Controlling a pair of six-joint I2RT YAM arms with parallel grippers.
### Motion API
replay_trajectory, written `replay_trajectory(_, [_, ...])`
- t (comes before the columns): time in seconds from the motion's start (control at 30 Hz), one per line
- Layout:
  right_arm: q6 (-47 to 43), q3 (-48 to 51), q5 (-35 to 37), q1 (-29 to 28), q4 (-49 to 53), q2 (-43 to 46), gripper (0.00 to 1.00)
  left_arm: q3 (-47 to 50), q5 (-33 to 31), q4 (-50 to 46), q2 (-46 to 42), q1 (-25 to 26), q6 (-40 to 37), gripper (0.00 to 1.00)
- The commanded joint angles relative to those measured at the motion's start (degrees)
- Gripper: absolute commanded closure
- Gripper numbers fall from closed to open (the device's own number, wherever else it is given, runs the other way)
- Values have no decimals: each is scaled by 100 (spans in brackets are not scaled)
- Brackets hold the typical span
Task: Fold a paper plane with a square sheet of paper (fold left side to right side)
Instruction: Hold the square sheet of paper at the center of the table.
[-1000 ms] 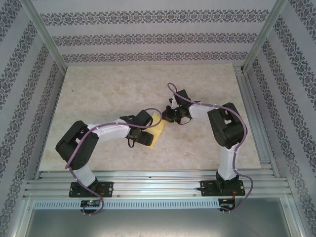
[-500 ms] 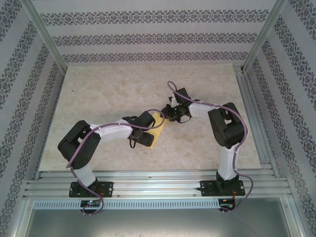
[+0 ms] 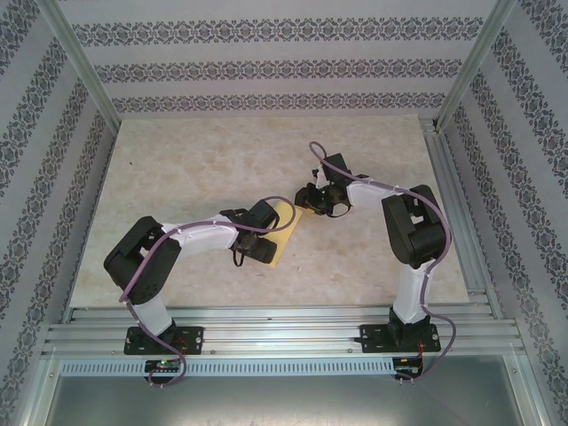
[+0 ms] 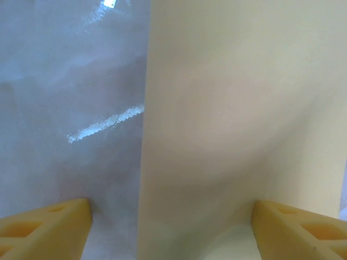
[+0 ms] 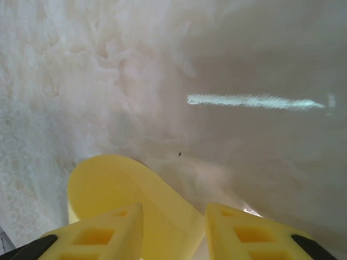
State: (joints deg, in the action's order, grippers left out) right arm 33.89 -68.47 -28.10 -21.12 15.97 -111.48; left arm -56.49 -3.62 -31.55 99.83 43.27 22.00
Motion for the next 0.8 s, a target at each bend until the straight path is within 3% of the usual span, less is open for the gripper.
replay_trajectory(0.0, [-331,73,329,90,290,438,64,292,151,-308,445,112,97,22])
replay_trajectory(0.2, [-213,343,128,-51,224,783,77,252,134,-343,442,129,77,22])
replay_trajectory(0.4, [392,796,-282,-443,-510,889,92,203,106,-378,468,147,70,22])
replay_trajectory(0.53, [704,866,-420,-674,-927,681,94,191,98,-377,493,167,59,22])
replay_trajectory(0.77, [668,686,-175,-788,-777,342,94,171,89,-396,508,195,44,22])
